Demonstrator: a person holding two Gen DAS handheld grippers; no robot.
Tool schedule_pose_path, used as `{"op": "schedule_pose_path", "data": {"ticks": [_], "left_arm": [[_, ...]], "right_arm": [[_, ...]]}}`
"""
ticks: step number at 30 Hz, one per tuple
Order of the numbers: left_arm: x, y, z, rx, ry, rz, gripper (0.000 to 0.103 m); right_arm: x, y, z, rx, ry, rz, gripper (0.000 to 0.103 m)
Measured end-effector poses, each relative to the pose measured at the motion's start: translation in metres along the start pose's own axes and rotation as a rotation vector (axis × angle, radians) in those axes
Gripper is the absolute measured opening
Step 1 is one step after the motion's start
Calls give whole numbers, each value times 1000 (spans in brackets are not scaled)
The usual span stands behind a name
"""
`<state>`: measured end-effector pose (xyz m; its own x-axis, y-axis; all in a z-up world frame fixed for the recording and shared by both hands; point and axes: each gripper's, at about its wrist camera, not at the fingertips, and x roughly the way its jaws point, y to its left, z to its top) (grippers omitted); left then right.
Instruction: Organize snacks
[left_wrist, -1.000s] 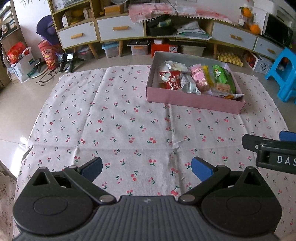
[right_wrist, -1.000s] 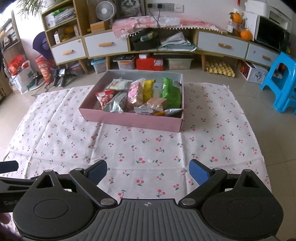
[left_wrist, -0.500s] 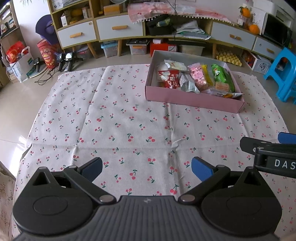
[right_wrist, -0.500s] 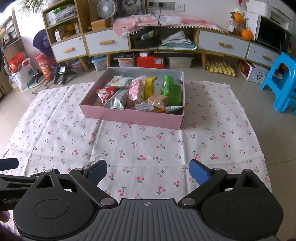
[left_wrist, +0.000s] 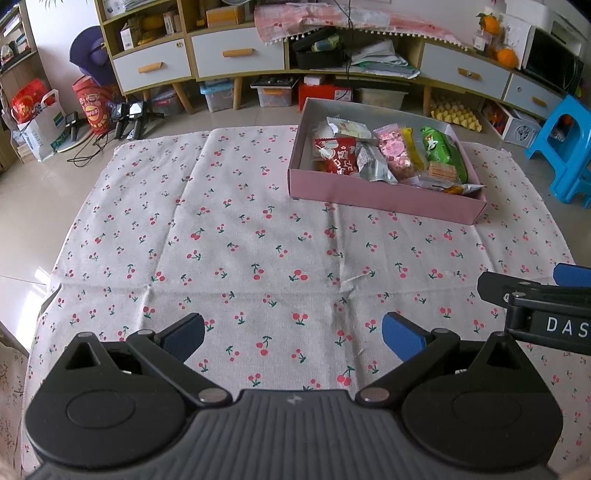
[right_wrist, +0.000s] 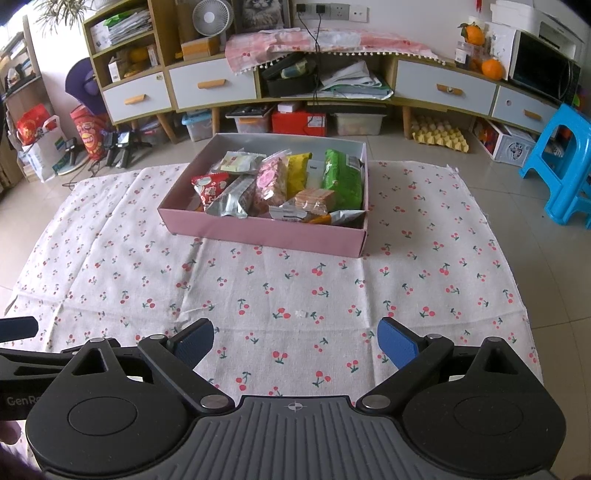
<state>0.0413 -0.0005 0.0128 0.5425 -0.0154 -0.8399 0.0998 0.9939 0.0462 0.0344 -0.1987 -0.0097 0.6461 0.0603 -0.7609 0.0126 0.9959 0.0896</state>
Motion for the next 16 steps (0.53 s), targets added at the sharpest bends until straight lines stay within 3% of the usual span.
{"op": "schedule_pose_path", "data": {"ticks": [16], "left_arm": [[1, -1, -1, 2, 3, -4, 102]], "right_arm": [[1, -1, -1, -1, 1, -4, 97]]}}
